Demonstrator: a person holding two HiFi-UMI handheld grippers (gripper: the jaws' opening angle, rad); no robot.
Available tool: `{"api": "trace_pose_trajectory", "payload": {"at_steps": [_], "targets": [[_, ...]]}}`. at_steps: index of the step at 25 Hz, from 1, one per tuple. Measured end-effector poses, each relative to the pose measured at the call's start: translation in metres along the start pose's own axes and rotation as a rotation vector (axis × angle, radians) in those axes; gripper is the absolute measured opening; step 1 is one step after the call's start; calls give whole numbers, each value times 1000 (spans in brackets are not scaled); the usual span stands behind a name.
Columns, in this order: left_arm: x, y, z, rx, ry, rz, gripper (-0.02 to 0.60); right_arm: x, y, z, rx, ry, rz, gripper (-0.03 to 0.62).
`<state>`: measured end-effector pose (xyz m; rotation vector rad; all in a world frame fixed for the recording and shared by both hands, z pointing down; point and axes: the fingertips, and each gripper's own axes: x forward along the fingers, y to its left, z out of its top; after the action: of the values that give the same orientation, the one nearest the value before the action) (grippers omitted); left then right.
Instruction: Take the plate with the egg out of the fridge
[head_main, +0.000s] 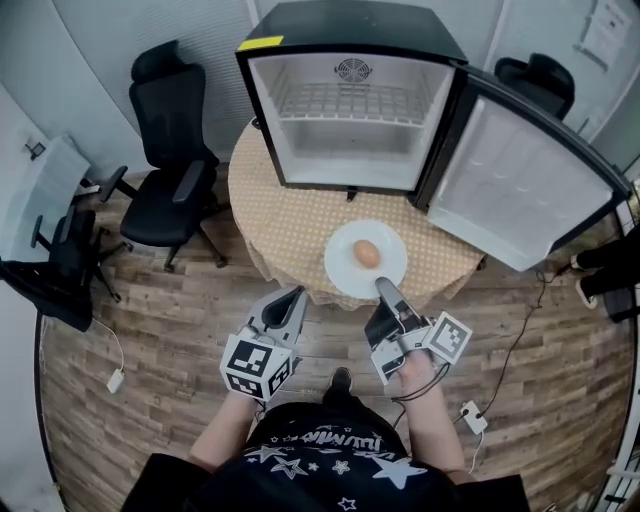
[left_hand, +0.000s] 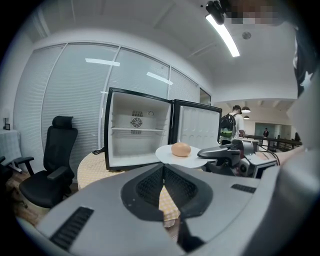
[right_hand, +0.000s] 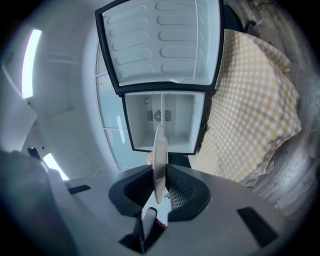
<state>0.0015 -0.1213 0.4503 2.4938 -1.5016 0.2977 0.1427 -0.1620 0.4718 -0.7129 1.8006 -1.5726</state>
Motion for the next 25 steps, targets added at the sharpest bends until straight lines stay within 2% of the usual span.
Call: {"api": "trace_pose_trajectory", "payload": {"at_steps": [12, 19, 25], "targets": [[-55, 2, 2, -12, -51, -30, 8, -20, 25, -54, -32, -33, 2, 67], [-108, -11, -6, -2, -75, -55, 8, -53, 44, -102, -67, -46, 18, 67], [-131, -19, -9, -7, -77, -71, 8, -72, 52, -127, -63, -51, 5, 67]]}}
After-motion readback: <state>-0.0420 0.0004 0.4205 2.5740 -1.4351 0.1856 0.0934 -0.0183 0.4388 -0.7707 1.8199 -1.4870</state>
